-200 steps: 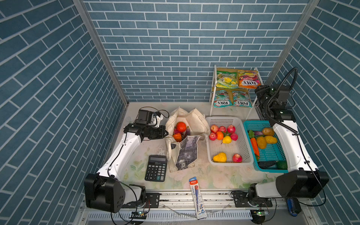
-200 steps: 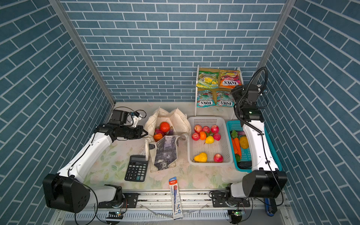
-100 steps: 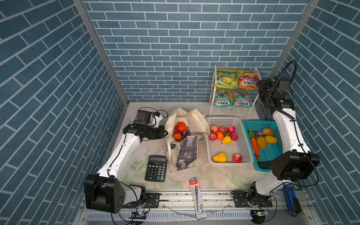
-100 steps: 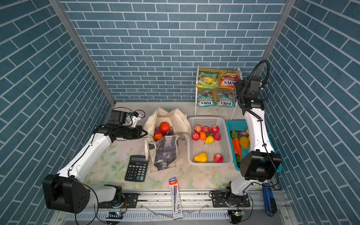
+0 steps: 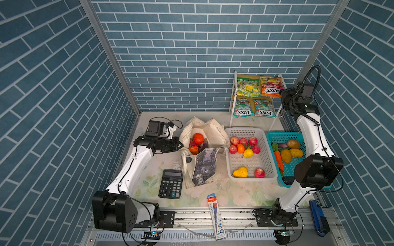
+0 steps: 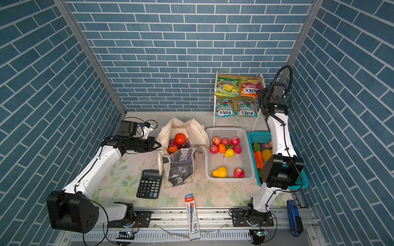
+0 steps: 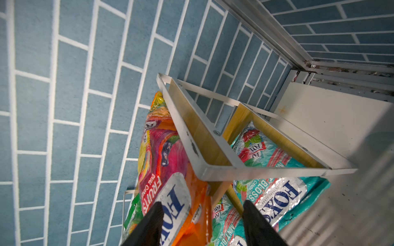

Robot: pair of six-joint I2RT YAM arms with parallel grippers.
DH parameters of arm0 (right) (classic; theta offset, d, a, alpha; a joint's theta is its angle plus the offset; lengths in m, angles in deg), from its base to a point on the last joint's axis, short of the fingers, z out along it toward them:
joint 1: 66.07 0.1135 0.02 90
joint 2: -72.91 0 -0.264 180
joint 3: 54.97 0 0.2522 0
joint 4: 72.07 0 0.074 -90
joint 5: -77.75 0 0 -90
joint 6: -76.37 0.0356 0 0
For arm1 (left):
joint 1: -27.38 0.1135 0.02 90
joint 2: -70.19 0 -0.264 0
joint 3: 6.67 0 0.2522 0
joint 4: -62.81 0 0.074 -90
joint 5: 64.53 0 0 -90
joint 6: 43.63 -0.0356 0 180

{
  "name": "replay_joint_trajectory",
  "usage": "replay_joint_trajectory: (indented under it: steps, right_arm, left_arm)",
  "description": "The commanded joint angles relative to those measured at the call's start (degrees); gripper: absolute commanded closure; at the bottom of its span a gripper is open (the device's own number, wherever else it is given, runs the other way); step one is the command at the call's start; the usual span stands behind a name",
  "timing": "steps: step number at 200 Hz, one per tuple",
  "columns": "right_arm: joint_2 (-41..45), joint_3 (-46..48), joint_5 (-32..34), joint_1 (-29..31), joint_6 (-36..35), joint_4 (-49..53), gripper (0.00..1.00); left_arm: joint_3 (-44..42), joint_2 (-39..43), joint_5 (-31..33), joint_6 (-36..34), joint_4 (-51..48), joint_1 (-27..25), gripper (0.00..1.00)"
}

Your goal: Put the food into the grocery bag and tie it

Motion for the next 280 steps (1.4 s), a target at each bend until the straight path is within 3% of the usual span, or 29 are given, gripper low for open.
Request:
replay_joint_trajectory:
  steps: [1, 128, 145, 172, 229, 280]
  right_arm:
    - [-0.82, -2.06, -1.09, -0.23, 1.16, 0.06, 0.50]
    - [-3.47, -2.89, -0.47, -0.43, 3.07, -3.04, 0.77]
    - [-3.34, -2.71, -0.54, -0.38, 3.42, -3.61, 0.82]
    - [-2.82, -2.10, -0.55, -0.43, 3.63, -4.76, 1.00]
    - [1.23, -2.84, -1.77, -0.44, 3.29, -6.75, 1.00]
    - [11.25, -1.51, 2.24, -0.34, -2.18, -7.84, 1.00]
  left_arm:
    - [-0.97, 0.47, -0.33, -0.07, 1.06, 0.54, 1.00]
    - [-1.06, 0.79, -0.09, 0.01, 0.99, 0.80, 1.00]
    - [-1.06, 0.74, -0.07, 0.01, 0.94, 0.80, 1.00]
    - [-1.06, 0.84, 0.02, -0.02, 0.96, 0.80, 1.00]
    - [-0.97, 0.36, 0.29, -0.25, 0.79, 0.80, 1.00]
    - [-0.80, -0.69, 0.12, -0.26, 0.70, 0.80, 1.00]
